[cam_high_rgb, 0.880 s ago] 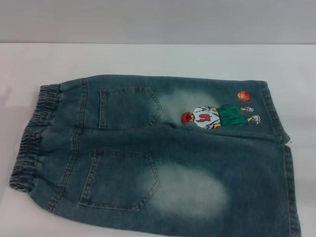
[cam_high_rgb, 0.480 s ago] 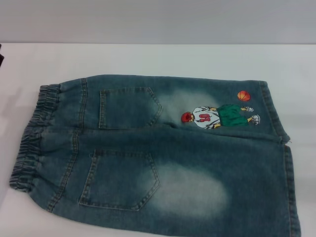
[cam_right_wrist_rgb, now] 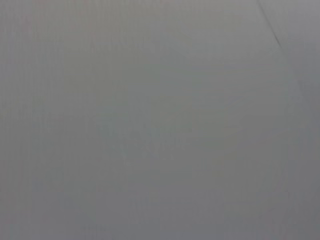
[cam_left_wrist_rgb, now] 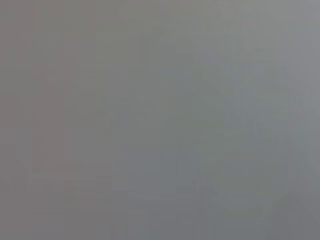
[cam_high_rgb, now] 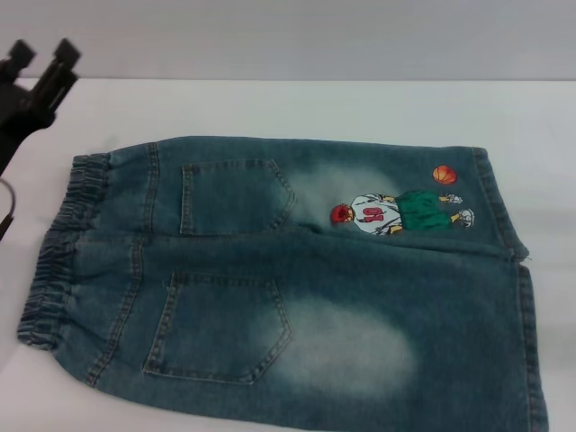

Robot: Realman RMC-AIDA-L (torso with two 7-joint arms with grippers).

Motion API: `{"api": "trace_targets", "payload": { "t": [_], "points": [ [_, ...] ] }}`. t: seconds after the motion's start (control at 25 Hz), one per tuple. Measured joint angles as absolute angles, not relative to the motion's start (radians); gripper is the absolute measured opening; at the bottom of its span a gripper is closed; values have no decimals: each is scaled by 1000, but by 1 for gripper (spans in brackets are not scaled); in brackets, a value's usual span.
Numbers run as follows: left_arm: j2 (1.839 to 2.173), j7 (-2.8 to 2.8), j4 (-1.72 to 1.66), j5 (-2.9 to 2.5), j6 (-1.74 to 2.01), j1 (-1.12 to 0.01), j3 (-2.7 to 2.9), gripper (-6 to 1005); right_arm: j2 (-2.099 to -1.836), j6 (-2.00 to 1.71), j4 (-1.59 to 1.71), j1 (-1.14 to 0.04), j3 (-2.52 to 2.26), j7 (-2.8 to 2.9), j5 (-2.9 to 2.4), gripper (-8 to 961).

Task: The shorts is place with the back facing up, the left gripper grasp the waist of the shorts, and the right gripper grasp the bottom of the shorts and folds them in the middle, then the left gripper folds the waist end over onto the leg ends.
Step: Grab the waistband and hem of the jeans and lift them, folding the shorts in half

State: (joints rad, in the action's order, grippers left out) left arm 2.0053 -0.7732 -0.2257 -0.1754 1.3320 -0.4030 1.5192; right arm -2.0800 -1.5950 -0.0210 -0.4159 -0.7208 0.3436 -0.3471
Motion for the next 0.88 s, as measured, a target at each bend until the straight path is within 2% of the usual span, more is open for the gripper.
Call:
{"api": "trace_targets", "payload": {
  "t": [0.44,0.88],
  "points": [
    [1910,-1121,-390,-491,1248,-486,1561,751,-2079,-1545,-22,-420,-716,344,-348,594],
    [1889,-1361,-511,-877,1235,-501,1406,751,-2077,-1518,-17,-427,-714,344,-348,594]
  ]
}}
